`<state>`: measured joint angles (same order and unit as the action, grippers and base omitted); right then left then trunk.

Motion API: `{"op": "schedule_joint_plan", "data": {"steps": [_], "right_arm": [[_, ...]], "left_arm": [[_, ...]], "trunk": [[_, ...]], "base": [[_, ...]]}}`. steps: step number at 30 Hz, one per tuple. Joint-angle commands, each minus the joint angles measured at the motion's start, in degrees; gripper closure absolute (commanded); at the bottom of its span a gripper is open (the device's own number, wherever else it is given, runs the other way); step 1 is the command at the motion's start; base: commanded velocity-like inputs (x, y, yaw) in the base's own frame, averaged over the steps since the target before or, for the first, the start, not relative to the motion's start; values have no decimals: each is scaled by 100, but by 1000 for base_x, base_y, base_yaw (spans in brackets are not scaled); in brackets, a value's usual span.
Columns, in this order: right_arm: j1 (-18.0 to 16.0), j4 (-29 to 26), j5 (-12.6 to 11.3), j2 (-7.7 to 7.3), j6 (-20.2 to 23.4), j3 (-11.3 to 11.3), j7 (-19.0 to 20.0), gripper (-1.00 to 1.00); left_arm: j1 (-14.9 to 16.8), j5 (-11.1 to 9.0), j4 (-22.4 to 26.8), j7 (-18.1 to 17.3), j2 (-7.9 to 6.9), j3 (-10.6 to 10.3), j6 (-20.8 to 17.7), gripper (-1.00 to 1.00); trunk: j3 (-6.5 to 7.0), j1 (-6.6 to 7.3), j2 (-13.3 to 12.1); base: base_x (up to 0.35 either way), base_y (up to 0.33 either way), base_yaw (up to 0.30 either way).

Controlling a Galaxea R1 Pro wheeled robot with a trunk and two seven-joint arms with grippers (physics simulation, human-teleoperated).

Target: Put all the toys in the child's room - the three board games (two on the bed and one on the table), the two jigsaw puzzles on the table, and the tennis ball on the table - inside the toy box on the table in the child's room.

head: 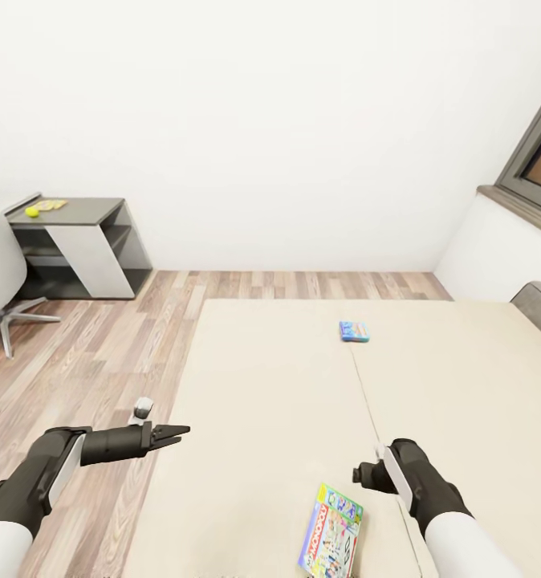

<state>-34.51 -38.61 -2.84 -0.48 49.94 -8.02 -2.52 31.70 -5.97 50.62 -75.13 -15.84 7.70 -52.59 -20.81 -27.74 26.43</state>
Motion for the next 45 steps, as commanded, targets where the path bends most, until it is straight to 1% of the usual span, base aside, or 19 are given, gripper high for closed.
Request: {"op": "schedule_joint_plan", "data": {"steps": [1, 5, 13, 15, 18, 24, 28, 34, 37, 41, 45], "right_arm": [[-3, -7, -33, -6, 24, -55, -2, -100], [-3, -6, -32, -12, 24, -123, 30, -100], [-3, -6, -38, -18, 24, -151, 63, -100], [-3, -6, -39, -25, 24, -155, 115, -100], [-3, -6, -40, -75, 24, -158, 343, -100], [-3, -11, -20, -129, 24, -157, 711, -100], [-3, -9, -29, -181, 23, -162, 811, -100], [-3, -7, -37, -255, 12, -179, 844, -100], [-3, -7, -38, -268, 9, -231, 847, -100], [-3, -6, -40, -274, 1, -390, 851, -100], [-3, -11, -35, -263, 3, -456, 854, -100]], "left_arm": [[3, -14, 1, -8, 0, -2, -50, -100], [3, -16, 1, -8, -3, 1, -50, -100], [3, -18, 1, -10, -2, 3, -50, -100], [3, -18, 1, -10, 0, 3, -50, -100], [3, -18, 1, -10, 2, -1, -50, -100], [3, -18, 1, -10, -1, 3, -50, -100], [3, -18, 1, -10, -2, 3, -50, -100], [3, -18, 1, -12, -4, 3, -53, -100], [3, -18, 2, -19, -5, 8, -56, -100], [3, -18, 1, -31, -6, 13, -62, -100], [3, -18, 1, -44, -12, 18, -66, -100]], "trunk": [[-19, -2, 9], [-56, -2, 9], [-132, -2, 9], [-151, -2, 9], [-179, -2, 9], [-236, -2, 9], [-274, -2, 9], [-331, -2, 9], [-359, -2, 9], [-397, -2, 9], [-435, -2, 9]], "base": [[0, 0, 0], [0, 0, 0], [0, 0, 0], [0, 0, 0], [0, 0, 0], [0, 0, 0], [0, 0, 0], [0, 0, 0], [0, 0, 0], [0, 0, 0], [0, 0, 0]]}}
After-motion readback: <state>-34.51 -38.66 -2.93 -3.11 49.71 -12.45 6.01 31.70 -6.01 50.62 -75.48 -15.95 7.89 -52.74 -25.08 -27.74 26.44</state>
